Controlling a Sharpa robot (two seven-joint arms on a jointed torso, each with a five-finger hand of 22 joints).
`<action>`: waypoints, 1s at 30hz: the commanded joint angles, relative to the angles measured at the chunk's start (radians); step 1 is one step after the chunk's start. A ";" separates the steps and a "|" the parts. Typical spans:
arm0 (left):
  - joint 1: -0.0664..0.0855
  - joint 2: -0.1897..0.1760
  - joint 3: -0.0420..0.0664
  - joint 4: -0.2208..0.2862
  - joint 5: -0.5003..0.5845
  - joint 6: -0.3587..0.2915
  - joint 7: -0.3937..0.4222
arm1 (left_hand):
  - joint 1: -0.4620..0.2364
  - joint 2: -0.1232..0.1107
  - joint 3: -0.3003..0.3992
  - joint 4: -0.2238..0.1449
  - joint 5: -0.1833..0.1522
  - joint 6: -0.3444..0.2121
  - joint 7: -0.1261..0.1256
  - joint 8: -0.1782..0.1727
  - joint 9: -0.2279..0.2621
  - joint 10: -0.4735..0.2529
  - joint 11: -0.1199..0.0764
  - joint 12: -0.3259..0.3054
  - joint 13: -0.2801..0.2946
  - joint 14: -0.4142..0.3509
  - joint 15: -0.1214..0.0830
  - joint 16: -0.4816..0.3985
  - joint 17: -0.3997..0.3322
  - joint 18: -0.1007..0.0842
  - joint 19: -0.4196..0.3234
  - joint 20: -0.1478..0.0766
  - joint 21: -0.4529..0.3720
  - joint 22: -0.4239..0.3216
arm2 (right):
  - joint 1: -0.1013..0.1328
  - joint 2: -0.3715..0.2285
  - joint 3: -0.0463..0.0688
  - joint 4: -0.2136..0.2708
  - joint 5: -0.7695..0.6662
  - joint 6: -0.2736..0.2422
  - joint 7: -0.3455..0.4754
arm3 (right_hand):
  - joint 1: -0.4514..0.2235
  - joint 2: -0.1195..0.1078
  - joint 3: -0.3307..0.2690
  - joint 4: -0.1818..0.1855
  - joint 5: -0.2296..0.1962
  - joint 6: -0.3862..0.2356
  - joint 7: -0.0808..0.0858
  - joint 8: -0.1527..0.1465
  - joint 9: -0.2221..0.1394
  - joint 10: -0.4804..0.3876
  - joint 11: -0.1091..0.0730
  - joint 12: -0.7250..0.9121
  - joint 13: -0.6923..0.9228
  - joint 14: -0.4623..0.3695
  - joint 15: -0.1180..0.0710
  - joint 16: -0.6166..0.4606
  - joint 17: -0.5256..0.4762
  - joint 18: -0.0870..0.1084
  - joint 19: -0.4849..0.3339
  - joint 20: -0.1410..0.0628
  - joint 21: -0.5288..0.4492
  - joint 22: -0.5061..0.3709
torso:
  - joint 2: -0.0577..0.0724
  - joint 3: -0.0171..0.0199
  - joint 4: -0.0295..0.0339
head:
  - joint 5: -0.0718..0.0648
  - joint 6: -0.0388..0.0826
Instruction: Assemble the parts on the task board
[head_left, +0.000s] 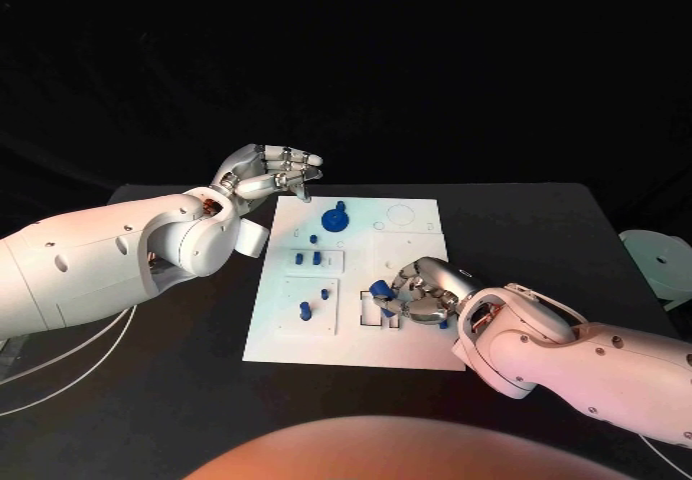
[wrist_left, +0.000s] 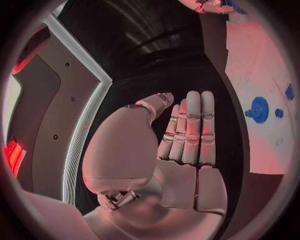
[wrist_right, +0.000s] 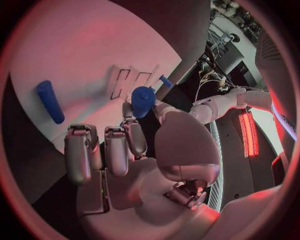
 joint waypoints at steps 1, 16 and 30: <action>0.000 0.001 0.001 0.004 0.005 0.014 0.001 | -0.006 0.000 0.001 0.001 0.005 -0.007 -0.003 0.005 -0.001 -0.005 0.001 0.004 0.001 -0.001 0.002 0.006 0.001 0.014 -0.003 -0.001 0.000 -0.001 | -0.003 0.015 -0.001 -0.009 0.036 0.076 0.003 | -0.037 -0.005 -0.021 0.003 0.047 0.052 -0.050 0.016 0.069 0.012 -0.003 0.009 0.015 0.073 -0.010 0.000 0.106 -0.006 0.060 -0.008 -0.002 0.232 | 0.001 0.0013 -0.0012 | 0.004 -0.001; 0.000 0.002 0.001 0.006 0.005 0.022 -0.002 | 0.008 0.006 0.011 -0.007 0.009 -0.009 -0.003 0.006 -0.002 -0.009 0.001 0.008 0.001 -0.005 0.000 0.006 0.002 0.015 -0.002 -0.003 0.002 0.000 | -0.002 0.044 -0.002 -0.038 0.035 0.110 -0.021 | -0.057 0.003 -0.030 0.003 0.053 0.059 -0.054 0.026 0.076 0.031 -0.007 0.030 0.046 0.074 -0.012 0.002 0.110 -0.007 0.062 -0.010 0.004 0.233 | 0.000 0.0010 -0.0006 | 0.010 -0.005; 0.000 0.001 0.001 0.006 0.005 0.022 -0.003 | 0.005 0.006 0.010 -0.006 0.009 -0.010 -0.002 0.006 -0.003 -0.010 0.002 0.009 0.001 -0.006 0.001 0.006 0.002 0.014 -0.002 -0.003 0.003 0.001 | -0.001 0.055 -0.002 -0.051 0.007 0.118 -0.049 | -0.220 0.017 -0.184 0.006 -0.147 0.047 -0.058 0.051 0.102 0.028 -0.010 0.016 0.054 0.072 -0.015 -0.003 0.100 -0.004 0.057 -0.014 -0.010 0.229 | 0.001 0.0023 -0.0021 | 0.013 -0.004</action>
